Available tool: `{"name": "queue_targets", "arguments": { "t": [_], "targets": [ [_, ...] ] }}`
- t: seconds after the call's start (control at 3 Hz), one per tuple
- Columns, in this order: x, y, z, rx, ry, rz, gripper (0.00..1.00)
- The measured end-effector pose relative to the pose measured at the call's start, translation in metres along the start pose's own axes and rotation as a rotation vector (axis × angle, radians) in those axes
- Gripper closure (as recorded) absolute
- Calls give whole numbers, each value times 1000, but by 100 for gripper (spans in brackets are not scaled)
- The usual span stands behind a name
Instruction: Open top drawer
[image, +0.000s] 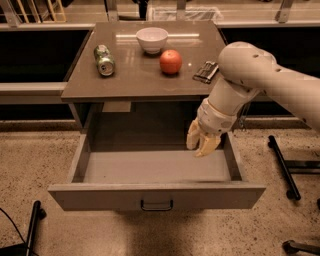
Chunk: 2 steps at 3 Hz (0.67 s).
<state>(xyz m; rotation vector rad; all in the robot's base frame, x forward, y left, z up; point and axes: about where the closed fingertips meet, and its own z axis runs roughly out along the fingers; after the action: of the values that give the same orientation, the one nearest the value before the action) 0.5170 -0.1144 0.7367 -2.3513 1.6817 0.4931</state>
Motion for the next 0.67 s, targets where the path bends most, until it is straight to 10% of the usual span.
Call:
{"name": "queue_targets", "arguments": {
  "t": [0.67],
  "targets": [
    [53, 7, 89, -106, -50, 149, 100]
  ]
}}
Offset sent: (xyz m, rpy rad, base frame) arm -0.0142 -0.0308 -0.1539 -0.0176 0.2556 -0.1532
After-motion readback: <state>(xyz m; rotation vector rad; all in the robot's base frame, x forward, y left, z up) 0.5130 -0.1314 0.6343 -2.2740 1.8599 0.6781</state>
